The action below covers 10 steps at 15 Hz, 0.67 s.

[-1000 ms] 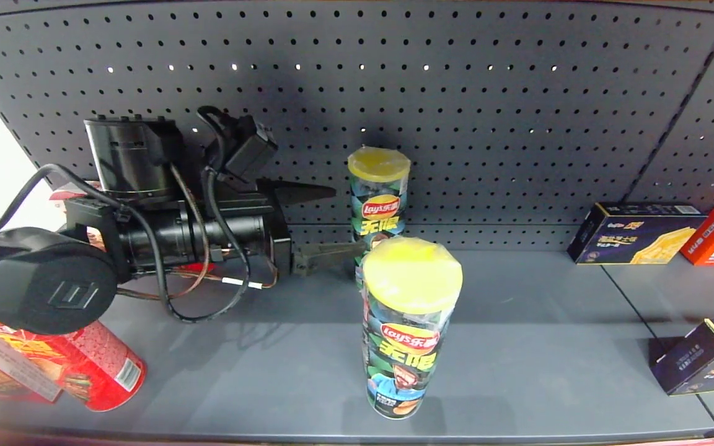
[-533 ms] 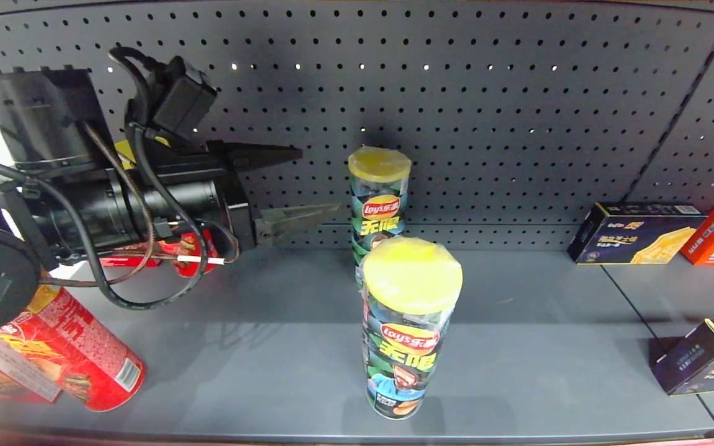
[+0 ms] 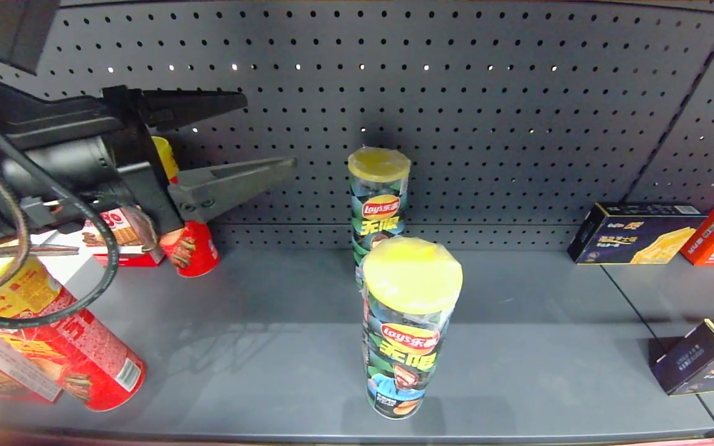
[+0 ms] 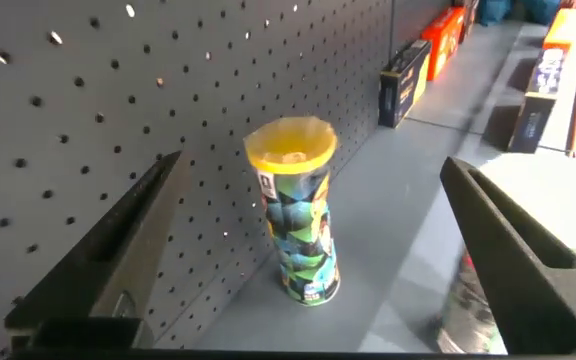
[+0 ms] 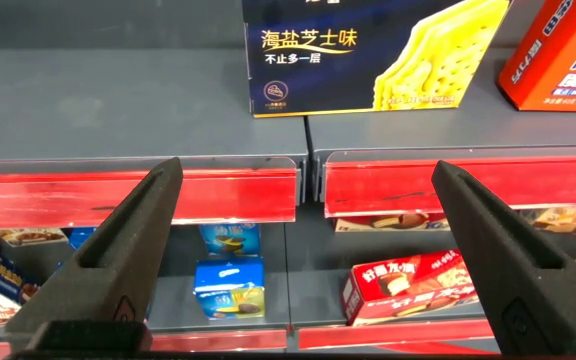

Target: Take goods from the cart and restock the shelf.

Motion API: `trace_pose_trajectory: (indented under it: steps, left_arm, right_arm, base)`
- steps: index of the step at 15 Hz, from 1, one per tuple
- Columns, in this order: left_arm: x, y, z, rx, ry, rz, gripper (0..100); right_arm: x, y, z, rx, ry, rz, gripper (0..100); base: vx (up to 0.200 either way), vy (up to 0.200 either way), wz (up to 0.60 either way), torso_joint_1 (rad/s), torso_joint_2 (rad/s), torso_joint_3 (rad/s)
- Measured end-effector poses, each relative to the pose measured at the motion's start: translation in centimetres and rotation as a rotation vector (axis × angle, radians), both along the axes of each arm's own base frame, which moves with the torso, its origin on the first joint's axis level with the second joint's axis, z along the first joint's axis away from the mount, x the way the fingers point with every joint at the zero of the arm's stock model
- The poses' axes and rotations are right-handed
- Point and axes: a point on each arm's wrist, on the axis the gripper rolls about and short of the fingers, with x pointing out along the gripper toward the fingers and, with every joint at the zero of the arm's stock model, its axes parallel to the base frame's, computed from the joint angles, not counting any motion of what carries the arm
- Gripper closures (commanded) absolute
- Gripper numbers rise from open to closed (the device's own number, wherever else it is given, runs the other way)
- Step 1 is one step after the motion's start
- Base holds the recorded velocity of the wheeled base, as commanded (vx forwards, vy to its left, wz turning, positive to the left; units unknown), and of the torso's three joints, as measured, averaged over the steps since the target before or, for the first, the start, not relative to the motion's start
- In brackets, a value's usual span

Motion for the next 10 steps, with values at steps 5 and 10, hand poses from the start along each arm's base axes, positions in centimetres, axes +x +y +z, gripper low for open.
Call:
trace_pose_trajectory:
  steps: [5, 10]
  left_arm:
    - [-5.5, 2.0, 1.2, -0.04, -0.042, 0.045, 0]
    - [-10.4, 3.8, 0.7, -0.107, -0.052, 0.09, 0]
  right_arm:
    - [0.0, 0.0, 0.0, 0.0, 0.0, -0.001, 0]
    - [0.0, 0.0, 0.0, 0.0, 0.0, 0.0, 0]
  base:
    - [0.0, 0.0, 0.0, 0.0, 0.0, 0.0]
    - [0.0, 0.0, 0.0, 0.0, 0.0, 0.0]
